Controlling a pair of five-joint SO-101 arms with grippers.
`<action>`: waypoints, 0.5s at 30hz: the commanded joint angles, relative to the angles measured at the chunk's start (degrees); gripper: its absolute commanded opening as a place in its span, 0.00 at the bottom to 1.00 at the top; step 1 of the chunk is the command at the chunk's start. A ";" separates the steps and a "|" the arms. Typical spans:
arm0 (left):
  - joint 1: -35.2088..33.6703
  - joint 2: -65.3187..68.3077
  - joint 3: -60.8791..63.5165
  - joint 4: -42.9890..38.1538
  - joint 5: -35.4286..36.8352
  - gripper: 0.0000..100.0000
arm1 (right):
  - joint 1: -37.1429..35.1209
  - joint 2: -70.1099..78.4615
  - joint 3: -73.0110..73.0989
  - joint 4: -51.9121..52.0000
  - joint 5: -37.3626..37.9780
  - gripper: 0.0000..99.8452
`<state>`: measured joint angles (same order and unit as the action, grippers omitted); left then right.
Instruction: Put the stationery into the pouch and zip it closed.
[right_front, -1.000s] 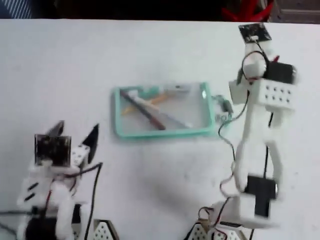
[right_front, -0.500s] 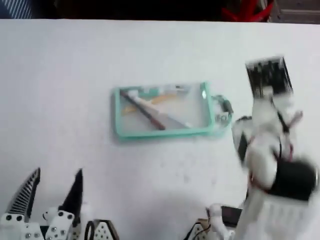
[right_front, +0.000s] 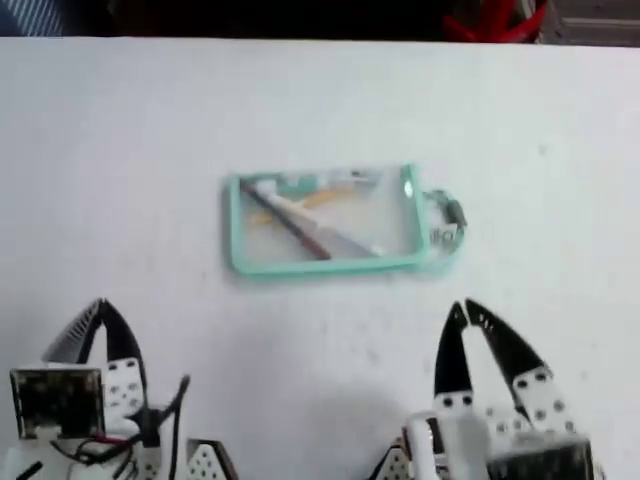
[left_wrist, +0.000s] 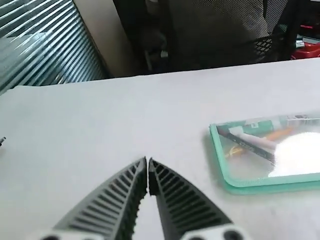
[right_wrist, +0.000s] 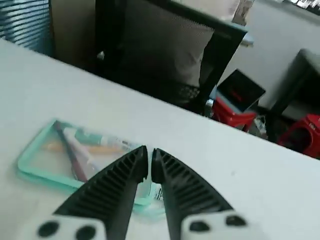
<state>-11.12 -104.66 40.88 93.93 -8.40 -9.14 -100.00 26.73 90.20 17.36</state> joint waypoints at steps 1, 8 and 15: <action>-0.57 0.13 1.23 -1.49 -0.62 0.02 | 2.42 -3.65 3.16 -0.66 -1.23 0.02; -0.48 0.13 10.46 -5.36 3.16 0.02 | 2.68 -3.38 8.53 1.01 -1.32 0.02; -0.31 0.13 25.85 -13.71 5.27 0.02 | 3.21 -3.21 23.56 -9.63 -0.79 0.02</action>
<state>-11.12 -104.66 59.78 85.85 -4.00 -6.86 -103.43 43.43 87.03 16.40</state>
